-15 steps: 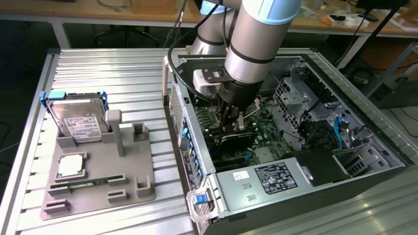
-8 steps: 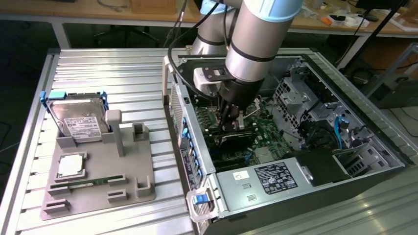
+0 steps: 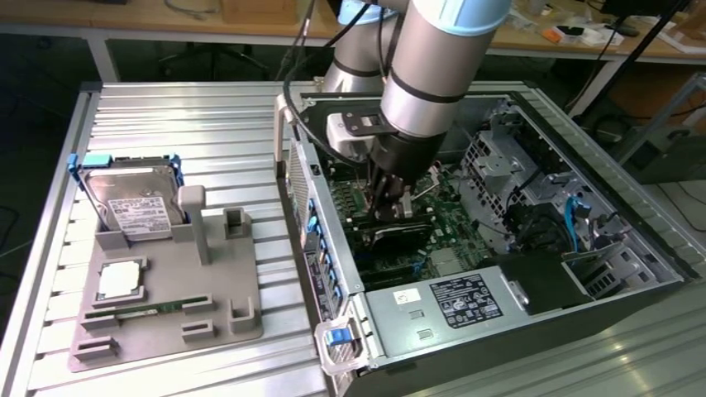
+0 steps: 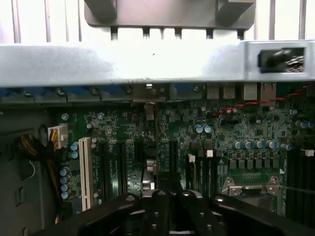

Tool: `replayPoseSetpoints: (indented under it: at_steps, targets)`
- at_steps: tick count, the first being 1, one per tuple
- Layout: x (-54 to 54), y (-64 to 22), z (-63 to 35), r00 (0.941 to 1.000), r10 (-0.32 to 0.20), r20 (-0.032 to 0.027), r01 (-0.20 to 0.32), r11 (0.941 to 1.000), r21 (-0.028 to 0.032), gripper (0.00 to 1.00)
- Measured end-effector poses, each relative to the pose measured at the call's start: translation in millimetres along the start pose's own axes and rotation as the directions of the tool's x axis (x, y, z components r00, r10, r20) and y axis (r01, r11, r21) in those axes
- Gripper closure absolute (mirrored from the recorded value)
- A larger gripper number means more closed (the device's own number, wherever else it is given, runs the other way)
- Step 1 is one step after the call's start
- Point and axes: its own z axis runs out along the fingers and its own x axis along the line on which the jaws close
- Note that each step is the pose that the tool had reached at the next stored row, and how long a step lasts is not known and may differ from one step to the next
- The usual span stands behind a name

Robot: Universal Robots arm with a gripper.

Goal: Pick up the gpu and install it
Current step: 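Press down on the gpu until it lock into place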

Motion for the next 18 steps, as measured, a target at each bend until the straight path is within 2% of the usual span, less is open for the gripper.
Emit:
replayPoseSetpoints:
  at_steps: [3,6,7,14,15,17,18]
  targets:
    - [-0.1,0.5,-13.7,1.0000,0.001,0.0010,-0.001,1.0000,-0.0007,0.89]
    - [-0.2,6.1,-24.1,1.0000,0.001,0.0097,-0.001,1.0000,-0.0008,0.89]
    - [-0.1,10.7,-27.7,0.9999,0.002,0.0131,-0.002,1.0000,-0.0008,0.89]
    - [0.2,33.7,-28.8,0.9999,0.002,0.0141,-0.002,1.0000,-0.0011,0.89]
    - [0.2,35.5,-28.8,0.9999,0.003,0.0152,-0.002,1.0000,-0.0053,0.89]
    - [0.5,36.0,-28.8,0.9998,0.003,0.0171,-0.003,0.9997,-0.0245,0.89]
    - [1.5,36.1,-28.9,0.9999,0.003,0.0168,-0.003,0.9996,-0.0279,0.89]
